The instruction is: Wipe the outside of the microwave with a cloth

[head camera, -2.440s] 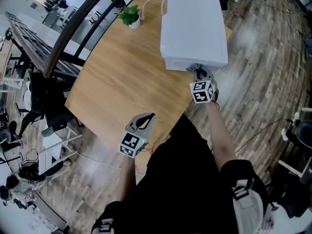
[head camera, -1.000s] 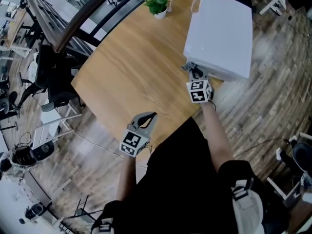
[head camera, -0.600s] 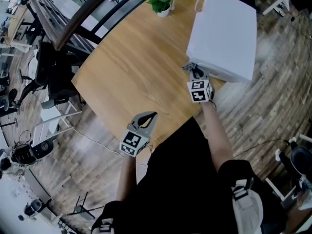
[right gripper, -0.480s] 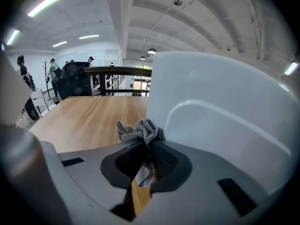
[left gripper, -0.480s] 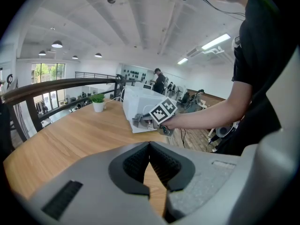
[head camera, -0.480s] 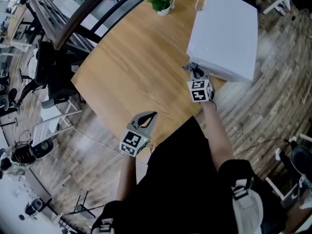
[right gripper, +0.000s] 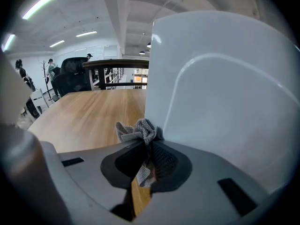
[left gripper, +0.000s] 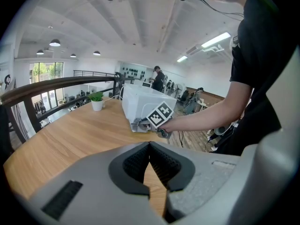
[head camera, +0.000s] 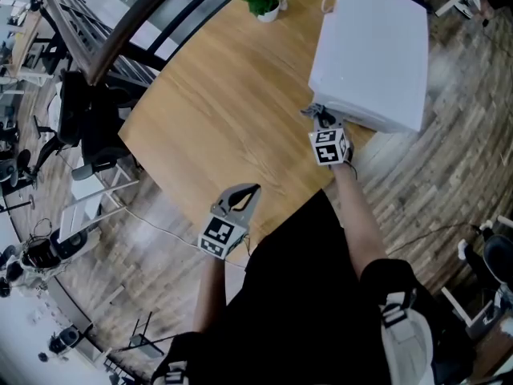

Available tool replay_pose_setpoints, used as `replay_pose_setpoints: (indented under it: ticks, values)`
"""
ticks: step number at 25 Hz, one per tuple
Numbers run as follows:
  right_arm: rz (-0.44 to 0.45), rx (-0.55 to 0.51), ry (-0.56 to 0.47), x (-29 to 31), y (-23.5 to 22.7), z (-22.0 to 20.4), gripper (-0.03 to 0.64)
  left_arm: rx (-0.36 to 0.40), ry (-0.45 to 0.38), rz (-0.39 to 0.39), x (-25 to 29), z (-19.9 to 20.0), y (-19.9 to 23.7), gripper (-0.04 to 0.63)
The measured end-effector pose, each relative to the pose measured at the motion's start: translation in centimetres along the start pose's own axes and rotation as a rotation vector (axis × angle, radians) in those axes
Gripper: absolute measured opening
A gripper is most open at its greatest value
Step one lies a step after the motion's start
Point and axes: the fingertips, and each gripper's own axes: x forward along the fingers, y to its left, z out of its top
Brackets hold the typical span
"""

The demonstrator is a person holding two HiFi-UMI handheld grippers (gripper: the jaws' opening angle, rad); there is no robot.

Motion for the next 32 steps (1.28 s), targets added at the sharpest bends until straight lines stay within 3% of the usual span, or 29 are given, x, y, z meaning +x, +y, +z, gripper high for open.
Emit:
replay_pose_setpoints:
  ticks: [6, 11, 32]
  values:
    - [-0.002, 0.009, -0.013, 0.5, -0.4, -0.5, 0.035, 0.013, -0.003, -0.005, 0.4, 0.1, -0.1, 0.000]
    - [-0.005, 0.104, 0.007, -0.5, -1.4, -1.5, 0.037, 0.012, 0.008, -0.021, 0.8, 0.2, -0.5, 0.000]
    - [-0.245, 0.261, 0.074, -6.9, -12.7, -9.7, 0.038, 0.080, -0.004, -0.091, 2.2, 1.4, -2.1, 0.000]
